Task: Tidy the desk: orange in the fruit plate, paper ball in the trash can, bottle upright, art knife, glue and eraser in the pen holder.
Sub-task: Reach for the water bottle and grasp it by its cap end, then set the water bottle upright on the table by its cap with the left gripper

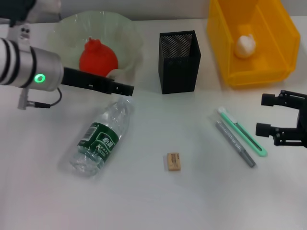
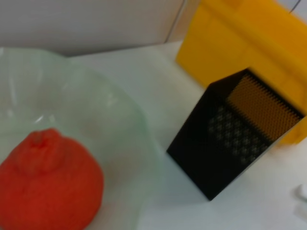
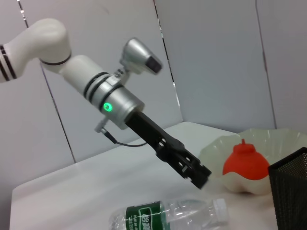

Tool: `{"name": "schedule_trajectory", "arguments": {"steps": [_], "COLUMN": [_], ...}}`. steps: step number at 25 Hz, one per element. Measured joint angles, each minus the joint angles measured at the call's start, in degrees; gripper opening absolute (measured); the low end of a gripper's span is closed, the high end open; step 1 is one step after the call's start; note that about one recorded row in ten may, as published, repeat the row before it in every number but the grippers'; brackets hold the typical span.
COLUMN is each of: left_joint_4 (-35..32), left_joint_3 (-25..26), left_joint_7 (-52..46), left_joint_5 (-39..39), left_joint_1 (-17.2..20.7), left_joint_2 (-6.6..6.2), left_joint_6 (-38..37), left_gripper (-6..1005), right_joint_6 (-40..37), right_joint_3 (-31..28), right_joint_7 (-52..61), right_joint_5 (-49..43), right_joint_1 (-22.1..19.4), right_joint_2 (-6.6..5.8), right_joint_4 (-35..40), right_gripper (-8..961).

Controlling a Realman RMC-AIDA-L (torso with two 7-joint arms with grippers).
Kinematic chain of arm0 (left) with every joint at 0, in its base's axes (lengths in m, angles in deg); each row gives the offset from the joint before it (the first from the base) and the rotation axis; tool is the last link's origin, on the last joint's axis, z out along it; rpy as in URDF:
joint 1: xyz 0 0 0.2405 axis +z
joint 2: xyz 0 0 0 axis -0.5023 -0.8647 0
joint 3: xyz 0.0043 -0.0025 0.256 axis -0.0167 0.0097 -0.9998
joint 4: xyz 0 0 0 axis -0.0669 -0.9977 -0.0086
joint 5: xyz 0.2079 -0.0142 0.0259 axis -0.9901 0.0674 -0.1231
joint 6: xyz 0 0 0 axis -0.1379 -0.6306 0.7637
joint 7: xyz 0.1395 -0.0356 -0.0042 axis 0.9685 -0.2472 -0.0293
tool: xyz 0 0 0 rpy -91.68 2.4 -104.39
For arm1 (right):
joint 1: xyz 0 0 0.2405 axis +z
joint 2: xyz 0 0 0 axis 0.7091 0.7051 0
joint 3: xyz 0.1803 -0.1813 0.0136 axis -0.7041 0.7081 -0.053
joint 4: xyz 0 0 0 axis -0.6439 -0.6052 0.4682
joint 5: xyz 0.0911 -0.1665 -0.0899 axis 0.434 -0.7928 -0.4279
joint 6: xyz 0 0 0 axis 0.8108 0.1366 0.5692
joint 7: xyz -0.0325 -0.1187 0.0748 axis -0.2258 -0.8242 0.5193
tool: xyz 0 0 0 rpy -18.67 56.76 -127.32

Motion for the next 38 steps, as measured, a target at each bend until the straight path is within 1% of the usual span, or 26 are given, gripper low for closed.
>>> {"name": "schedule_trajectory", "arguments": {"steps": [1,4,6,7,11,13,16,20,21,27,30,36,38], "left_joint_4": [0.3,0.4,0.4,0.4,1.4,1.5,1.8,2.1,2.5,5.0,5.8,4.6,4.6], "left_joint_3": [-2.3,-3.6,-5.6,-5.6,-9.0,-9.7,-12.7,-14.0,-15.4,-16.7,-18.2,-20.4,-20.4], "left_joint_7": [-1.8,-2.8,-4.4,-4.4,-6.3,-6.6,-8.3,-9.2,-9.9,-10.3,-10.7,-10.8,-10.8], "left_joint_5": [-1.5,-2.6,-5.5,-5.5,-8.5,-8.9,-10.7,-11.9,-12.3,-12.7,-13.1,-13.2,-13.2], "left_joint_1": [-0.6,-1.0,-2.0,-2.0,-3.7,-3.9,-5.1,-5.4,-5.5,-6.3,-6.5,-5.7,-5.6], "left_joint_2": [-0.09,-0.14,0.02,0.02,0.09,0.12,0.23,0.31,0.36,0.38,0.40,0.40,0.40], "left_joint_6": [1.2,1.8,2.3,2.3,3.5,3.6,4.4,5.5,6.7,8.7,9.8,11.1,11.0], "left_gripper": [812,812,812,813,813,798,776,746,739,694,672,627,550], "right_joint_6": [-0.1,-0.3,-0.4,-0.4,-0.1,-0.1,0.0,0.0,0.0,0.1,0.1,-0.6,-0.8], "right_joint_3": [-0.1,-0.2,-0.1,0.1,0.4,0.4,0.1,0.0,0.0,-0.1,-0.1,-0.2,-0.5], "right_joint_7": [-0.6,-1.9,-2.3,-2.6,-4.3,-5.0,-6.3,-7.1,-7.5,-7.8,-7.8,-7.4,-7.3], "right_joint_5": [0.0,0.0,0.0,0.0,0.0,0.0,0.0,0.0,0.0,-0.1,-0.1,-0.1,-0.1], "right_joint_1": [-0.1,0.2,0.4,0.4,0.5,0.6,0.9,0.9,0.9,0.6,0.4,-1.0,-1.3], "right_joint_2": [0.00,0.00,0.00,0.05,0.57,0.70,0.73,0.74,0.73,0.71,0.65,0.23,0.11], "right_joint_4": [-0.4,-2.6,-3.6,-4.0,-5.3,-6.6,-8.7,-10.3,-11.1,-11.9,-12.0,-12.1,-12.1], "right_gripper": [846,846,846,846,846,845,845,845,845,845,845,845,845]}}
